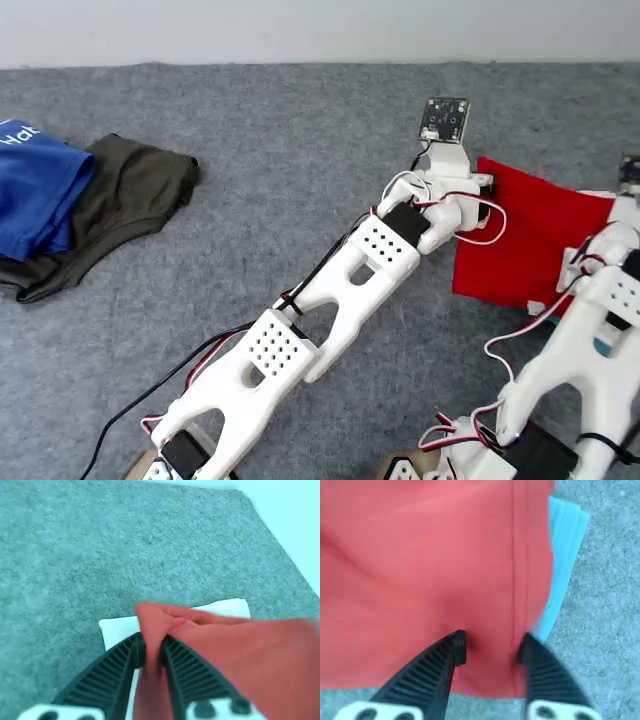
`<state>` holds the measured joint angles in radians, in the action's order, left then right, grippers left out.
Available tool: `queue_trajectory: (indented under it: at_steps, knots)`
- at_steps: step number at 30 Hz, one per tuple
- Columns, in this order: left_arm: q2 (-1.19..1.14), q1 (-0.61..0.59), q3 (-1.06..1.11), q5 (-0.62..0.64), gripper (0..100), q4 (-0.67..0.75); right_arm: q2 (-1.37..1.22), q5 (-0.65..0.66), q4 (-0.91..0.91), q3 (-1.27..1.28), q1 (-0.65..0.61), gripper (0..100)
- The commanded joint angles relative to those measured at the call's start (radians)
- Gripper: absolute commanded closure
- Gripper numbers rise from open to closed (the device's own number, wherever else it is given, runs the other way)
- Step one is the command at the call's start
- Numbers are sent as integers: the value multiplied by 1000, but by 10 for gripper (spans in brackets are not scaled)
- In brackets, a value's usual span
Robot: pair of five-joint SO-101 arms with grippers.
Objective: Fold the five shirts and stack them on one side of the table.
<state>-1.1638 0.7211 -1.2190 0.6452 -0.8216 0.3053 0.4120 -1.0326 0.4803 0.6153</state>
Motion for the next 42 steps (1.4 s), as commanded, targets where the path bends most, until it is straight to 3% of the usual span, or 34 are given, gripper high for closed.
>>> queue_trajectory:
  at_steps: [1,10,15,18,21,24,29,33,36,39,42]
  knots:
    - [34,-15,-120,17,897,-112,56,87,21,0,13,588]
    - [34,-123,-415,-114,855,-414,59,77,-28,-114,38,698]
    - [84,-261,-456,-307,912,-601,54,-94,-127,-288,33,998]
    - [107,-400,-455,-450,976,-672,44,-170,-128,-327,31,924]
    - [123,-552,-458,-560,986,-770,41,-210,-131,-331,-12,963]
    - [163,-710,-453,-572,969,-944,56,-219,-165,-334,-90,987]
    - [276,-1037,-323,-393,840,-941,59,-219,-179,-331,-268,972]
    - [466,-1244,-76,-396,791,-941,56,-219,-176,-330,-371,972]
    - [624,-1335,203,-407,758,-930,54,-219,-174,-330,-415,972]
    - [674,-1366,481,-402,757,-813,21,-219,-157,-331,-444,972]
    - [675,-1412,610,-368,758,-717,-19,-219,-140,-334,-473,972]
